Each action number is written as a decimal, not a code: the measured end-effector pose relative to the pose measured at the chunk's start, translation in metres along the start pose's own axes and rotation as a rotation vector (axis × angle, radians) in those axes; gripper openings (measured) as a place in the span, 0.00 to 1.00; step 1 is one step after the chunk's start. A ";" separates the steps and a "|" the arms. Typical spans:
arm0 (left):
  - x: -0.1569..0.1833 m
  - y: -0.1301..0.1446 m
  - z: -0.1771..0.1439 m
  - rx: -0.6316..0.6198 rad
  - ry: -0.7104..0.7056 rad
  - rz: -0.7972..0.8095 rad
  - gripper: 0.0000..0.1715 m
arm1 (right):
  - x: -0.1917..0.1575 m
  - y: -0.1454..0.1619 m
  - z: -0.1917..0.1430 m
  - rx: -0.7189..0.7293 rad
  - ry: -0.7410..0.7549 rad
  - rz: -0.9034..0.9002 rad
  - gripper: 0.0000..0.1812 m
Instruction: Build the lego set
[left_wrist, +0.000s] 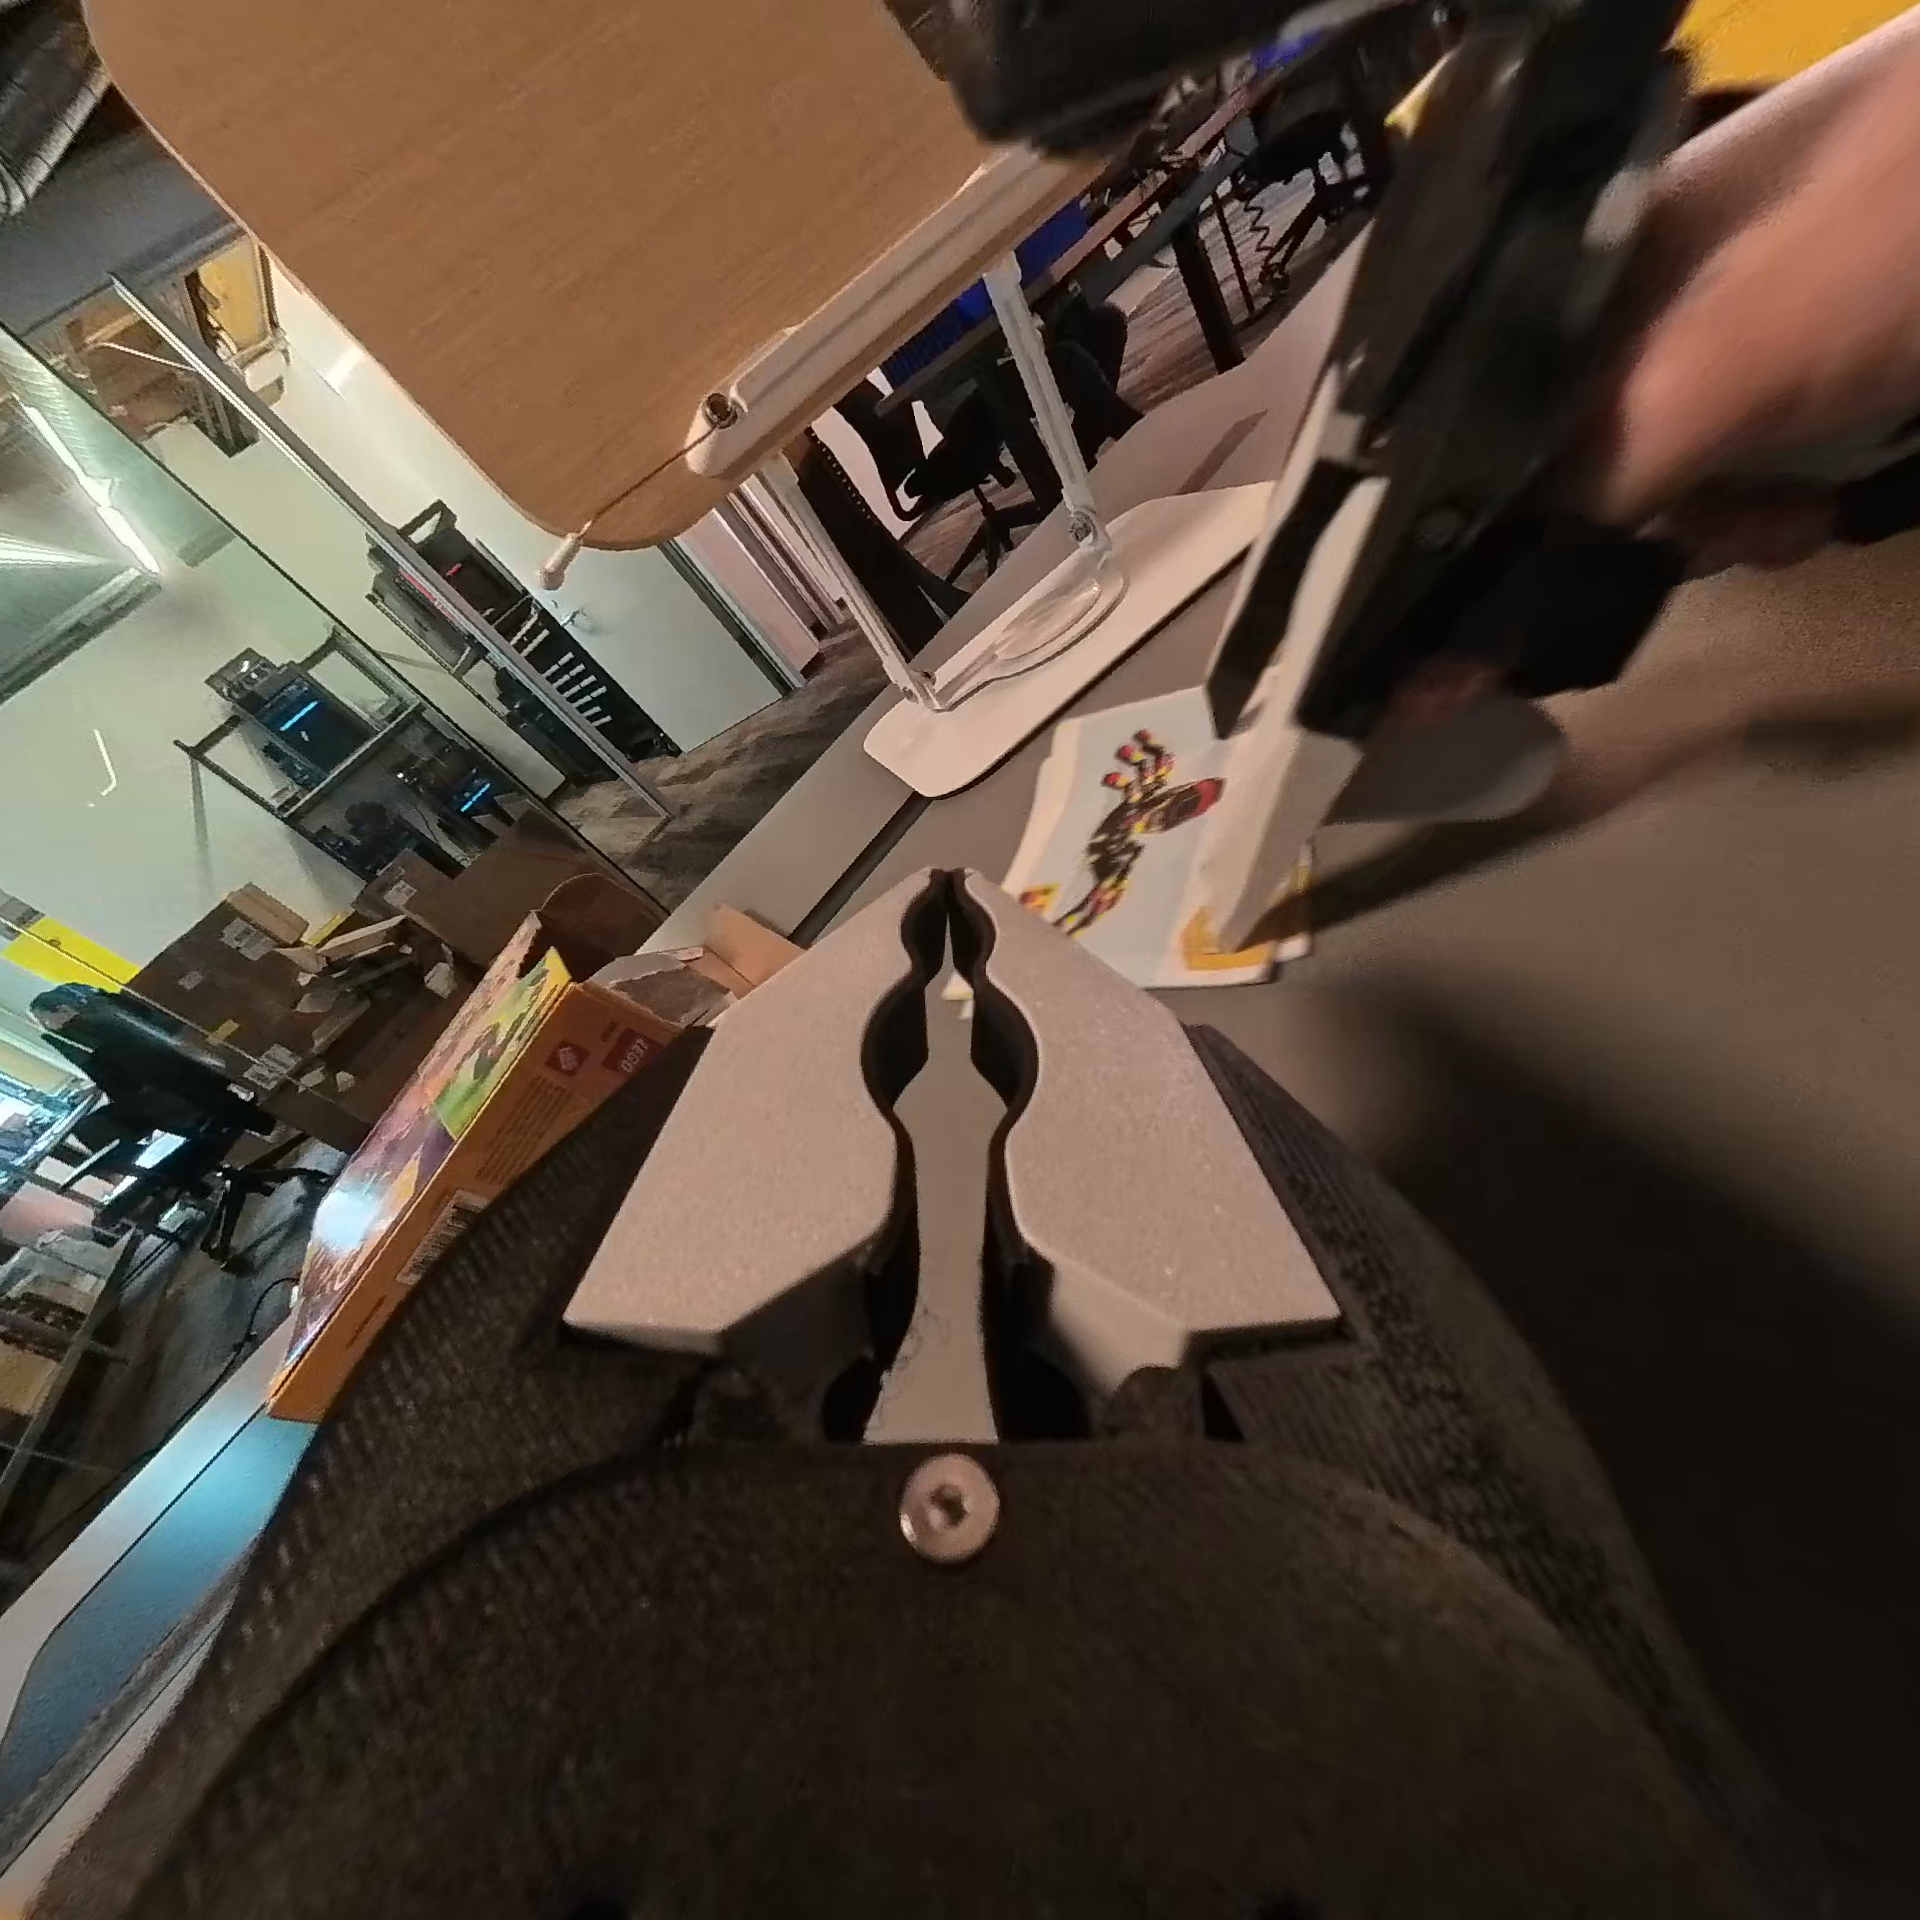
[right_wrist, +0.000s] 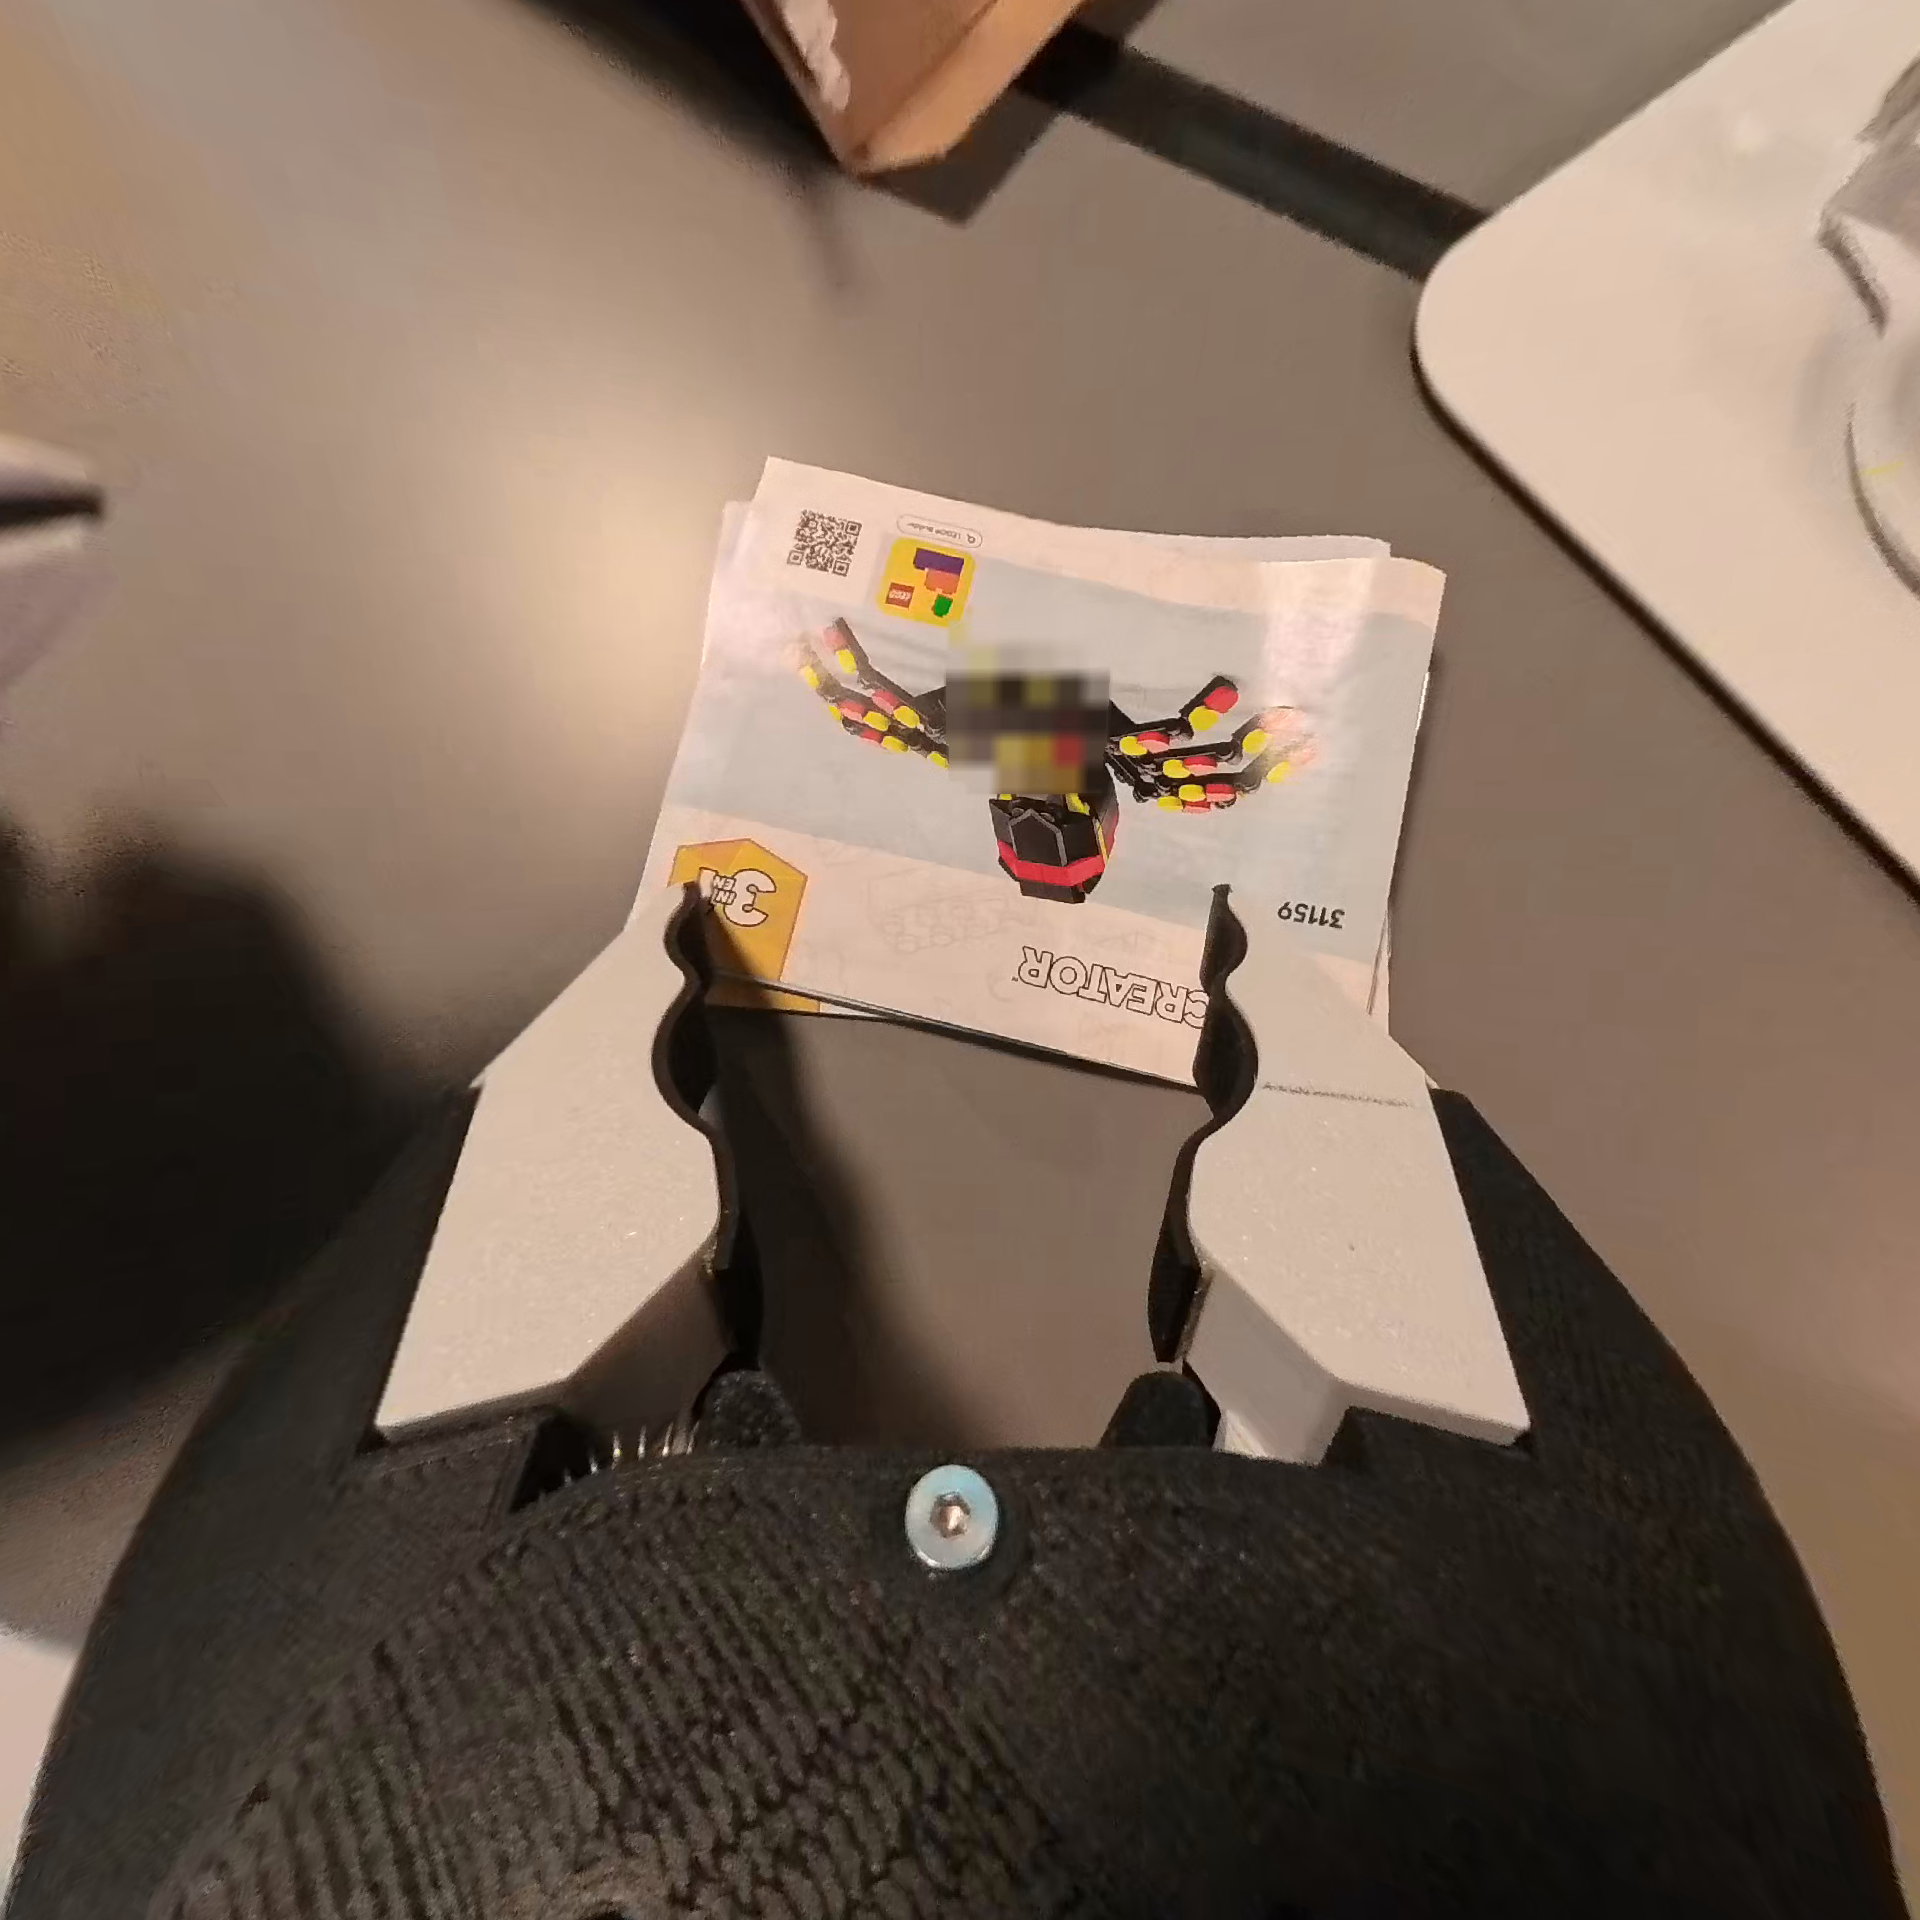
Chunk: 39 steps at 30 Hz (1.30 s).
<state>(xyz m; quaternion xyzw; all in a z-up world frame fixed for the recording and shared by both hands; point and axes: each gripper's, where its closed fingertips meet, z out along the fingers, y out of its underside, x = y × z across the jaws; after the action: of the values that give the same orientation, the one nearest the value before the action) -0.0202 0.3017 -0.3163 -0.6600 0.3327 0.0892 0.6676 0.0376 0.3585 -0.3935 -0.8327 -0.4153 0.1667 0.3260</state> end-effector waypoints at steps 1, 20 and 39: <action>0.000 0.000 0.000 0.004 0.000 -0.004 0.00 | 0.000 -0.007 0.006 0.004 0.004 0.004 0.52; -0.026 -0.020 -0.026 0.205 -0.093 -0.052 0.06 | 0.045 -0.062 -0.125 0.946 0.685 -0.381 0.03; -0.083 -0.030 -0.263 0.005 -0.783 0.127 0.43 | 0.036 -0.044 -0.139 0.983 0.593 -0.263 0.00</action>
<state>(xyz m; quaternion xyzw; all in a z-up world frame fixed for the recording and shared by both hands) -0.1525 0.0770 -0.2208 -0.5524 0.0931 0.3744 0.7389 0.1094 0.3503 -0.2624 -0.5365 -0.2803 0.0576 0.7939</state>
